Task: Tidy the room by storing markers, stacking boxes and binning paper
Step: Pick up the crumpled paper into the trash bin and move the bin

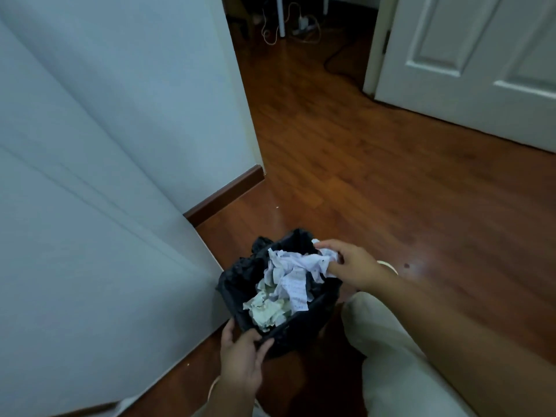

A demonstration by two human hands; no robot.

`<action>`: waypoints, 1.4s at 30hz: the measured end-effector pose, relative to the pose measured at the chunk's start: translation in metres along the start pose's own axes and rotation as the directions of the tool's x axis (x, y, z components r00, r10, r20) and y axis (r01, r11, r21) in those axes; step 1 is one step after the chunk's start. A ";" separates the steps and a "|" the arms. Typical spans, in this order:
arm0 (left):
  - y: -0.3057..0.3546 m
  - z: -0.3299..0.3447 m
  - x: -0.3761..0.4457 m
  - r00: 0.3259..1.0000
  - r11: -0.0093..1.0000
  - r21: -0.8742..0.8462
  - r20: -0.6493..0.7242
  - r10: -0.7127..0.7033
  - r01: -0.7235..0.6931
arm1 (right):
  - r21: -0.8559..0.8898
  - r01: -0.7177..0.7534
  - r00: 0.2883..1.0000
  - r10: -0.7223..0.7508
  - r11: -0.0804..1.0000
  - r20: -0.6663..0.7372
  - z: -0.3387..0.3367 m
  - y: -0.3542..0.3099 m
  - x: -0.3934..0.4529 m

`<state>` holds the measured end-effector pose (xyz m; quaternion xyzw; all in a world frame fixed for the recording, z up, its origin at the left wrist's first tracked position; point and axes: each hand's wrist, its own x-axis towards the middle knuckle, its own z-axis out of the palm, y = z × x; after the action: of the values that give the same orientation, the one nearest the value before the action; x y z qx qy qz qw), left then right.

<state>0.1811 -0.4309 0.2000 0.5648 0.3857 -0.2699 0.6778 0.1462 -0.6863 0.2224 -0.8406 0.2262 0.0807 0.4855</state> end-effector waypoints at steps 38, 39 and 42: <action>0.070 -0.423 -0.149 0.960 0.977 -0.083 0.184 0.211 -0.199 | 0.633 -0.092 0.976 0.196 0.769 -0.097 0.292 -0.214 -0.297; 0.071 -0.436 -0.148 0.961 0.976 -0.091 0.175 0.212 -0.198 | 0.630 -0.103 0.976 0.200 0.770 -0.085 0.303 -0.215 -0.293; 0.072 -0.470 -0.143 0.970 0.973 -0.137 0.133 0.205 -0.187 | 0.617 -0.140 0.980 0.196 0.774 -0.023 0.337 -0.230 -0.290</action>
<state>0.0572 0.0324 0.3284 0.5358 0.2931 -0.2178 0.7613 0.0239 -0.2137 0.3310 -0.6170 0.3347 0.0097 0.7122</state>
